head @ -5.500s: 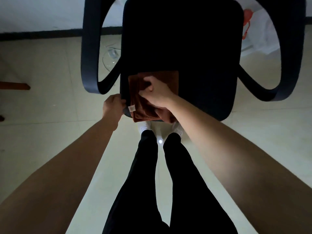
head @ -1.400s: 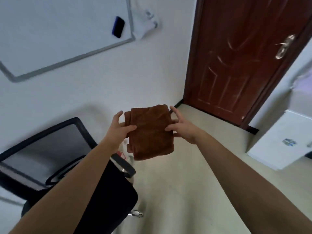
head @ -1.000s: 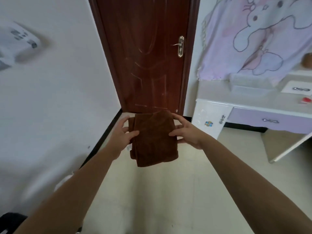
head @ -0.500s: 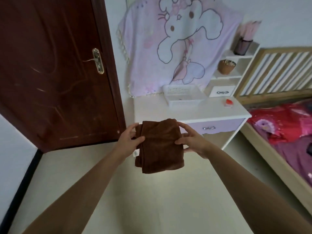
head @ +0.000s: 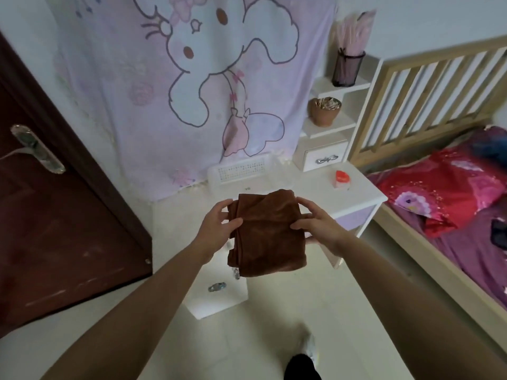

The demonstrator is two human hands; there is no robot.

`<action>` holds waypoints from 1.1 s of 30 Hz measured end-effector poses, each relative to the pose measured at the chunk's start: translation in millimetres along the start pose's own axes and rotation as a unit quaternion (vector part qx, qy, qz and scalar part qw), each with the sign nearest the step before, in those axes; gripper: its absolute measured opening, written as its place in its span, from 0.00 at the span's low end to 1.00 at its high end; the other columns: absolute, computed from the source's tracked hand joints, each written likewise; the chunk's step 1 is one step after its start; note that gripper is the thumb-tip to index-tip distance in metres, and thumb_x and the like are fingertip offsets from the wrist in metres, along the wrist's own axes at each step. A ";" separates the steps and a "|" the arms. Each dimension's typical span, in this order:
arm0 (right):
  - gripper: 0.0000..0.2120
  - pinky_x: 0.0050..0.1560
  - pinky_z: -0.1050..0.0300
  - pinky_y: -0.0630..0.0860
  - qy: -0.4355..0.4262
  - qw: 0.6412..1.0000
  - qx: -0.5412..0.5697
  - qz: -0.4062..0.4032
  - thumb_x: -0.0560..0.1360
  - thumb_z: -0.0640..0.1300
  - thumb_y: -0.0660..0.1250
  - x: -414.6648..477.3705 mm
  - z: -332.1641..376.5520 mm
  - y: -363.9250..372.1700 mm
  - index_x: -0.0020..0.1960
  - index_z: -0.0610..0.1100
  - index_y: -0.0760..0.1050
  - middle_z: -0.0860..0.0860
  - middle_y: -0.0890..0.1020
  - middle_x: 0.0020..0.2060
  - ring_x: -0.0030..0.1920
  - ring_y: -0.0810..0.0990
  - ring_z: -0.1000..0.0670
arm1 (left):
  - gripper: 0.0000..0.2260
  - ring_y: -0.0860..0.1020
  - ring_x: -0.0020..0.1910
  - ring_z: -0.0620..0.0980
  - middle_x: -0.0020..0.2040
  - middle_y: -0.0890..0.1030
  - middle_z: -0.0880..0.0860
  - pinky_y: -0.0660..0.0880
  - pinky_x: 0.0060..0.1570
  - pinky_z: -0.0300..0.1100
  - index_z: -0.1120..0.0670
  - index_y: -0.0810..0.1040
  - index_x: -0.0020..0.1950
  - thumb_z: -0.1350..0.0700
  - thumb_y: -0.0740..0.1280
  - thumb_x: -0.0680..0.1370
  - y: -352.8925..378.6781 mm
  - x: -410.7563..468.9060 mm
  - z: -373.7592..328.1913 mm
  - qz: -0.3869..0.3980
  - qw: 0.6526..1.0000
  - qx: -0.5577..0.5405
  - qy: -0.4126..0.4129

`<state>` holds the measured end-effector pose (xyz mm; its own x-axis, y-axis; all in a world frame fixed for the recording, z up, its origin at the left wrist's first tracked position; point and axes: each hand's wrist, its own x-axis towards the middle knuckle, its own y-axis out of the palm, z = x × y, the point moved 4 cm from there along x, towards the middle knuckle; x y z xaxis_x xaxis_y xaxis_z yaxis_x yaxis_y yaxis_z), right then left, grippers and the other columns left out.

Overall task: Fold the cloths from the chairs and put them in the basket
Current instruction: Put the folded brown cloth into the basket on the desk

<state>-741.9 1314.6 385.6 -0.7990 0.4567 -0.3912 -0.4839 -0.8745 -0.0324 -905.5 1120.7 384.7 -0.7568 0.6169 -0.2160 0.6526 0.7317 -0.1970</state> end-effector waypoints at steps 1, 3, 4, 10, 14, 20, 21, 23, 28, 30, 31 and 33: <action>0.34 0.41 0.57 0.81 -0.002 1.000 -0.002 0.000 0.74 0.34 0.69 16.8 3.2 -4.6 0.75 0.55 0.64 0.47 0.82 0.56 0.54 0.83 0.48 | 0.25 0.80 0.52 0.46 0.59 0.79 0.55 0.73 0.39 0.31 0.48 0.68 0.71 0.60 0.70 0.77 3.1 13.4 -3.0 -0.011 1.000 0.003 -0.009; 0.33 0.42 0.59 0.80 0.006 1.000 -0.008 0.010 0.75 0.34 0.68 61.7 14.0 -22.8 0.76 0.51 0.62 0.48 0.81 0.54 0.51 0.82 0.50 | 0.26 0.80 0.52 0.48 0.59 0.79 0.55 0.73 0.40 0.35 0.47 0.65 0.73 0.59 0.69 0.78 16.8 53.8 -10.6 -0.035 0.999 0.013 -0.027; 0.33 0.45 0.57 0.80 0.015 1.000 -0.009 0.019 0.75 0.35 0.68 88.2 21.1 -33.5 0.76 0.50 0.61 0.48 0.81 0.53 0.50 0.82 0.51 | 0.26 0.80 0.52 0.49 0.59 0.79 0.56 0.74 0.41 0.37 0.45 0.64 0.73 0.59 0.69 0.78 22.9 77.7 -15.2 -0.049 0.998 0.019 -0.037; 0.30 0.55 0.45 0.81 0.020 0.998 -0.027 0.045 0.76 0.36 0.68 200.0 59.4 -58.4 0.71 0.51 0.59 0.44 0.81 0.50 0.49 0.82 0.46 | 0.26 0.79 0.53 0.51 0.58 0.78 0.54 0.76 0.43 0.38 0.41 0.64 0.73 0.62 0.64 0.80 29.5 163.0 -37.8 -0.089 0.994 0.060 -0.036; 0.27 0.42 0.59 0.76 0.033 0.995 -0.057 0.071 0.77 0.34 0.65 253.5 68.8 -52.3 0.69 0.53 0.60 0.48 0.82 0.46 0.43 0.81 0.50 | 0.31 0.71 0.68 0.47 0.71 0.71 0.48 0.75 0.62 0.42 0.41 0.61 0.77 0.66 0.62 0.80 27.4 205.1 -33.6 -0.048 0.993 0.105 -0.034; 0.26 0.43 0.59 0.78 0.048 0.988 -0.109 0.096 0.77 0.33 0.63 313.8 69.7 -35.6 0.68 0.54 0.64 0.45 0.78 0.46 0.46 0.80 0.47 | 0.27 0.68 0.70 0.50 0.71 0.69 0.50 0.68 0.69 0.47 0.51 0.65 0.76 0.68 0.61 0.79 8.5 268.5 -7.5 0.003 0.984 0.159 -0.085; 0.25 0.45 0.57 0.78 0.056 0.988 -0.110 0.092 0.76 0.33 0.63 324.7 68.0 -32.6 0.67 0.55 0.66 0.45 0.78 0.47 0.47 0.80 0.46 | 0.26 0.69 0.68 0.49 0.70 0.70 0.50 0.68 0.68 0.44 0.52 0.65 0.76 0.67 0.61 0.79 4.1 280.7 -2.7 0.000 0.982 0.164 -0.090; 0.23 0.49 0.54 0.80 0.083 0.986 -0.114 0.091 0.77 0.32 0.62 348.7 60.6 -24.9 0.65 0.54 0.68 0.46 0.77 0.49 0.50 0.80 0.45 | 0.24 0.69 0.63 0.46 0.65 0.70 0.48 0.67 0.64 0.40 0.54 0.65 0.75 0.67 0.61 0.80 -3.8 302.6 8.7 -0.004 0.980 0.165 -0.107; 0.23 0.59 0.47 0.79 0.156 0.974 -0.126 0.102 0.78 0.31 0.60 388.9 28.3 -0.8 0.66 0.53 0.69 0.46 0.77 0.56 0.57 0.79 0.43 | 0.23 0.73 0.60 0.49 0.64 0.72 0.50 0.69 0.56 0.39 0.51 0.66 0.75 0.64 0.59 0.80 -14.9 333.2 46.8 0.018 0.973 0.158 -0.167; 0.23 0.58 0.47 0.80 0.168 0.974 -0.115 0.095 0.79 0.31 0.60 397.6 14.9 8.5 0.67 0.53 0.69 0.45 0.76 0.59 0.58 0.78 0.42 | 0.24 0.73 0.61 0.51 0.63 0.71 0.53 0.69 0.58 0.40 0.48 0.64 0.75 0.62 0.59 0.79 -16.8 339.7 58.2 0.019 0.970 0.157 -0.186; 0.23 0.54 0.49 0.80 0.172 0.975 -0.104 0.090 0.79 0.31 0.59 402.1 8.9 12.4 0.67 0.53 0.69 0.45 0.76 0.59 0.58 0.79 0.42 | 0.25 0.72 0.60 0.51 0.62 0.69 0.54 0.68 0.59 0.41 0.48 0.63 0.75 0.62 0.59 0.79 -17.2 343.7 64.1 0.018 0.967 0.163 -0.193; 0.24 0.47 0.55 0.80 0.181 0.977 -0.084 0.079 0.79 0.30 0.59 410.5 -0.1 16.8 0.69 0.51 0.69 0.43 0.77 0.60 0.56 0.79 0.43 | 0.27 0.71 0.59 0.51 0.62 0.69 0.54 0.68 0.63 0.43 0.48 0.60 0.76 0.59 0.60 0.77 -20.3 351.8 70.6 0.022 0.967 0.159 -0.199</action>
<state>-1078.0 1487.4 224.4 -0.6657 0.2527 -0.7022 -0.2756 -0.9576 -0.0833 -1182.4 1302.3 245.2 -0.6950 0.4396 -0.5690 0.7105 0.5412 -0.4497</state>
